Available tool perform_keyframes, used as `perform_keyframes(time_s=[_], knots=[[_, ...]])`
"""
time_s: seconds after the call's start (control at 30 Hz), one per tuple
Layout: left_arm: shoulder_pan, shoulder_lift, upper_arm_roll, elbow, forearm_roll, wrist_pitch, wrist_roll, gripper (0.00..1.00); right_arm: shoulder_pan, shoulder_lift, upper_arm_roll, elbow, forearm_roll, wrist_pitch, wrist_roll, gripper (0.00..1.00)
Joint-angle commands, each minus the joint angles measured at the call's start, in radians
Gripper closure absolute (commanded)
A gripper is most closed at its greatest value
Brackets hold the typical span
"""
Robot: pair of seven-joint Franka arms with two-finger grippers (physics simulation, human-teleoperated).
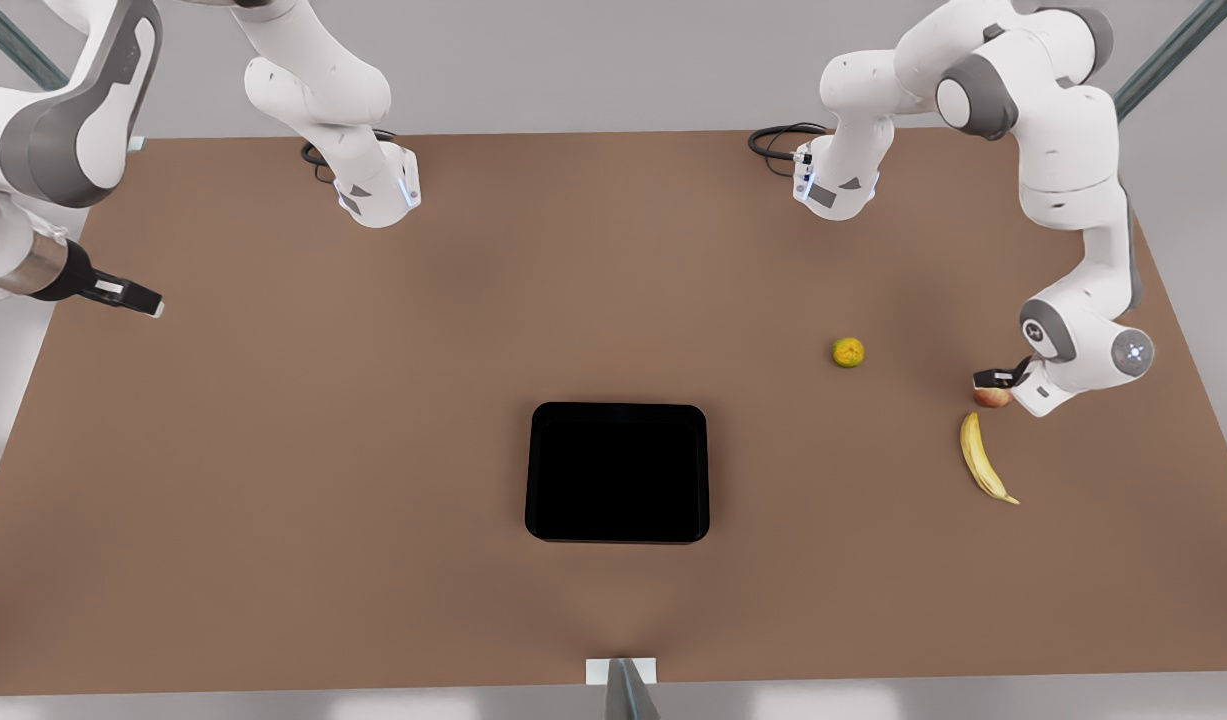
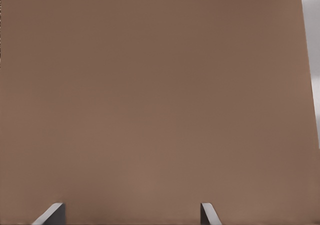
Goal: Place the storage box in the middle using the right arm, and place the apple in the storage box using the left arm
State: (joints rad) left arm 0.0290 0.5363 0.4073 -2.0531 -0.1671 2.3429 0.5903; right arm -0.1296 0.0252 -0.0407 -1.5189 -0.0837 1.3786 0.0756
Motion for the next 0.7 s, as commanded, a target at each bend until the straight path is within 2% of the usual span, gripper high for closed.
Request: perform_keyframes(time_s=[0.0,0.13,0.17,0.2,0.33,0.4,0.5,0.57,0.6,0.67], knots=[[0.0,0.016,-0.005,-0.001,-0.002,0.016,0.109,0.0,0.206,-0.001,-0.001,0.0,0.001,-0.007,-0.096,0.0],[0.011,0.039,-0.018,-0.001,-0.002,0.015,0.109,0.0,0.206,-0.001,-0.001,0.0,0.001,-0.007,-0.096,0.0],[0.011,0.041,-0.018,-0.001,-0.002,0.012,0.109,0.12,0.206,0.001,-0.001,0.0,0.001,-0.007,-0.096,0.0],[0.012,0.041,-0.018,-0.001,-0.003,0.012,0.109,0.4,0.206,0.001,-0.001,0.0,0.002,-0.007,-0.096,0.0],[0.012,0.018,-0.018,0.002,-0.003,-0.014,0.094,0.4,0.206,0.004,-0.001,0.0,0.002,-0.007,-0.096,0.0],[0.005,-0.101,-0.022,0.013,0.014,-0.177,-0.009,0.4,0.206,0.007,-0.001,0.0,0.002,-0.007,-0.097,0.0],[-0.052,-0.176,-0.025,0.03,0.015,-0.264,-0.134,0.4,0.205,0.009,-0.001,0.0,0.002,-0.007,-0.097,0.0],[-0.319,-0.285,-0.025,0.117,0.024,-0.49,-0.536,0.39,0.205,0.009,-0.001,0.0,0.002,-0.007,-0.097,0.0],[-0.417,-0.251,-0.025,0.249,0.024,-0.6,-0.661,0.39,0.205,0.009,-0.002,0.0,0.004,-0.007,-0.097,0.0],[-0.619,-0.082,-0.034,0.51,0.001,-0.657,-0.941,0.39,0.205,0.009,-0.002,0.0,0.002,-0.007,-0.097,0.0]])
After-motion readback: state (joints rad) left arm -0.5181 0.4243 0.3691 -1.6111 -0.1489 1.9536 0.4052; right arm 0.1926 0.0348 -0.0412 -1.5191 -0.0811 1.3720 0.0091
